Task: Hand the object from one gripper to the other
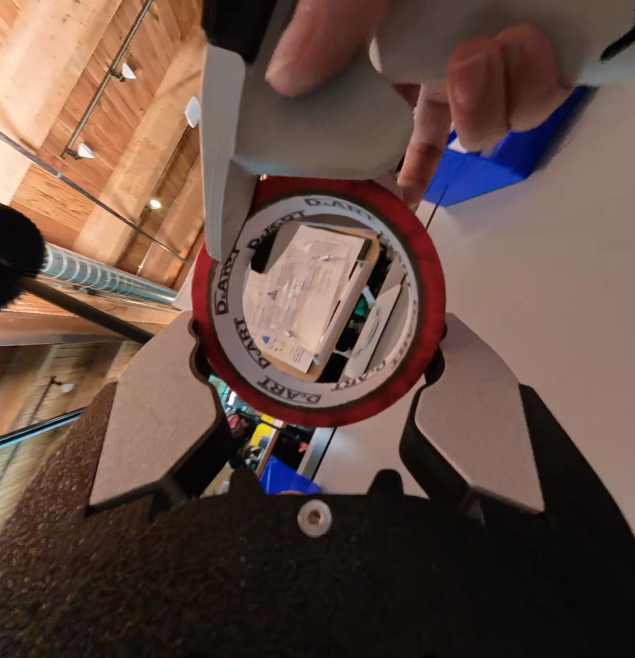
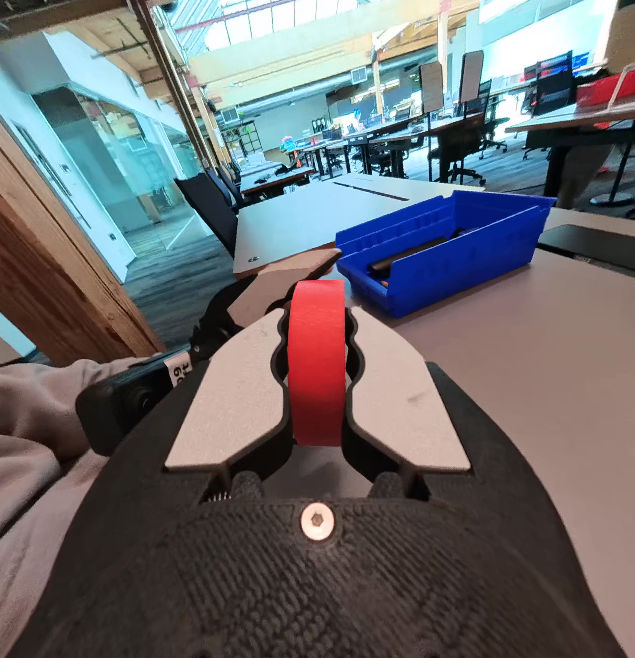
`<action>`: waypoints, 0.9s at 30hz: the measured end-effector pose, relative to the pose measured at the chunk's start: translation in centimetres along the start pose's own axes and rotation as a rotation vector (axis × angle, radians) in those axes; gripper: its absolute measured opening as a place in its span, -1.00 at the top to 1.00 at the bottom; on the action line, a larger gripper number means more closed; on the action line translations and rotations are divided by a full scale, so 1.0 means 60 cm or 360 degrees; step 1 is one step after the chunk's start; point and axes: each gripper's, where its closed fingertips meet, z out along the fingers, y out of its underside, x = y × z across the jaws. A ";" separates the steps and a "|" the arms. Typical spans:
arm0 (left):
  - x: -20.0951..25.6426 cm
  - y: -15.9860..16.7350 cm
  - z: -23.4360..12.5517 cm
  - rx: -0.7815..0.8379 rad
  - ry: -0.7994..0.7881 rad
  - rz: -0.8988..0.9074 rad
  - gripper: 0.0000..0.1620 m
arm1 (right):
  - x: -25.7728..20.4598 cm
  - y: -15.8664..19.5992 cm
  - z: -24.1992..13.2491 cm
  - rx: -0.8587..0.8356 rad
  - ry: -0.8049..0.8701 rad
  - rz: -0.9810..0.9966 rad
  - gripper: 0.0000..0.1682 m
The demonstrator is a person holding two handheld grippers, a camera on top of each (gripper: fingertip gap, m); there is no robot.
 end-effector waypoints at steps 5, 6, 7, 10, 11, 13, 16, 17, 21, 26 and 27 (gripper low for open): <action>0.019 0.006 0.002 -0.0010 0.0196 -0.0118 -0.44 | -0.008 0.002 -0.012 -0.0037 -0.0007 -0.0422 0.19; 0.023 0.007 0.002 0.0005 0.0252 -0.0242 -0.44 | -0.008 -0.003 -0.016 -0.0016 0.0017 -0.0532 0.05; 0.024 0.007 0.002 0.0037 0.0295 -0.0382 -0.44 | -0.013 -0.007 -0.021 0.0003 0.0016 -0.0650 -0.07; 0.027 -0.008 -0.007 0.0193 0.0500 -0.0800 -0.44 | -0.040 -0.006 -0.035 0.0017 -0.0089 -0.0919 -0.21; 0.026 -0.016 -0.012 0.0255 0.0567 -0.0924 -0.44 | -0.047 -0.004 -0.037 0.0019 -0.0125 -0.0969 -0.22; 0.023 -0.035 -0.024 0.0388 0.0712 -0.1146 -0.44 | -0.058 0.000 -0.037 0.0023 -0.0186 -0.0995 -0.24; 0.022 -0.062 -0.042 0.0547 0.0877 -0.1311 -0.45 | -0.071 0.003 -0.031 0.0053 -0.0264 -0.0958 -0.23; 0.024 -0.067 -0.045 0.0566 0.0901 -0.1304 -0.45 | -0.075 0.005 -0.028 0.0058 -0.0283 -0.0942 -0.22; 0.027 -0.086 -0.053 0.0627 0.0929 -0.1279 -0.45 | -0.068 0.031 -0.014 -0.0069 -0.0262 -0.0979 -0.19; 0.026 -0.088 -0.055 0.0631 0.0920 -0.1248 -0.45 | -0.063 0.046 -0.006 -0.0113 -0.0231 -0.1065 -0.25; 0.026 -0.085 -0.055 0.0626 0.0913 -0.1240 -0.45 | -0.060 0.049 -0.004 -0.0133 -0.0214 -0.1075 -0.25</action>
